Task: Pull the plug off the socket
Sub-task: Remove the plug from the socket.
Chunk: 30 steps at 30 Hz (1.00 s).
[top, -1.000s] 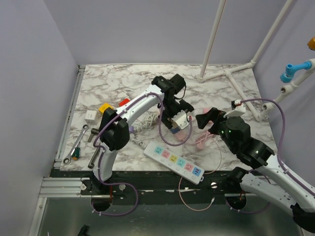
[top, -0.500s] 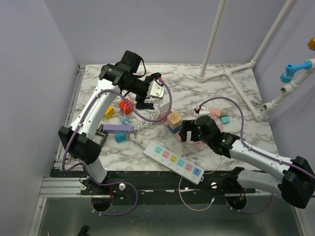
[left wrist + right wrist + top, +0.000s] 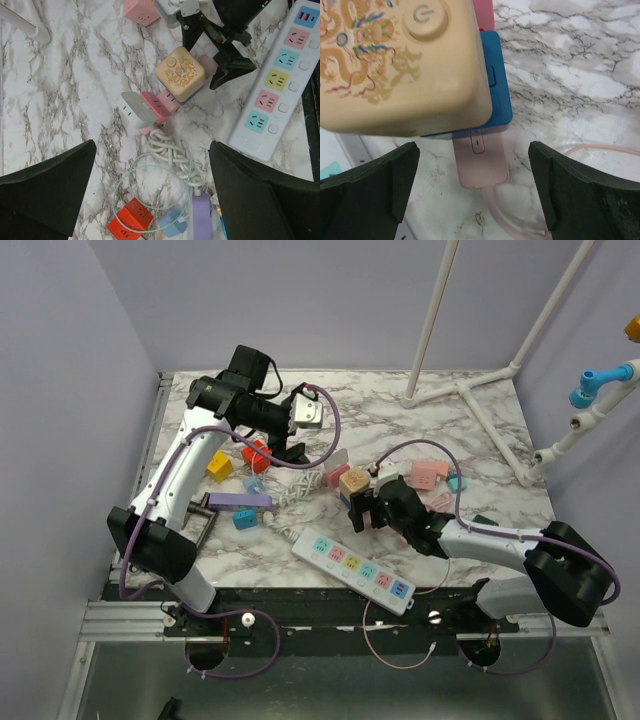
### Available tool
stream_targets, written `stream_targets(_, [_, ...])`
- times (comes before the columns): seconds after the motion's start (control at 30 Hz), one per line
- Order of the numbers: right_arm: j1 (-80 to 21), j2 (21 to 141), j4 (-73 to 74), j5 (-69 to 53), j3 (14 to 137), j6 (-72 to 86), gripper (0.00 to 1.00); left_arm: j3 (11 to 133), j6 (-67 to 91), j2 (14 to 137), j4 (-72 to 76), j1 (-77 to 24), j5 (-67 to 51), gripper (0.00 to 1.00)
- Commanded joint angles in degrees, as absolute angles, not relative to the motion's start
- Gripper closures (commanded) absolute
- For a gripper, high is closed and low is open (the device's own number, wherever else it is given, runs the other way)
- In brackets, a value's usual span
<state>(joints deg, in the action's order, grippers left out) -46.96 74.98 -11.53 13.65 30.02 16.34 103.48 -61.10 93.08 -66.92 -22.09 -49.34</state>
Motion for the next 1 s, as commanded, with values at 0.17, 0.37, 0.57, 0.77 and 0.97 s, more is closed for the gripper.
stream_targets(0.17, [-48.0,79.0,-26.5,15.2,30.4,12.3,0.00,101.0,-57.9,89.5,-64.5,-21.8,-52.5,0.01])
stream_targets(0.37, [-48.2,83.1,-30.0,15.9,29.8,12.7,0.00,100.8,-55.9,89.3,-64.0,-21.8,-52.6,0.02])
stream_targets(0.57, [-48.2,86.8,-32.4,15.3,30.0,12.5,0.05,100.4,-55.3,88.6,-63.8,-21.8,-52.4,0.02])
stream_targets(0.77, [-48.2,87.7,-34.5,16.8,29.7,12.9,0.28,99.0,-52.6,87.6,-61.7,-21.8,-52.3,0.02])
stream_targets(0.97, [-48.3,84.8,-32.5,18.4,32.1,12.6,0.74,94.0,-45.4,86.0,-56.2,-21.8,-54.1,0.02])
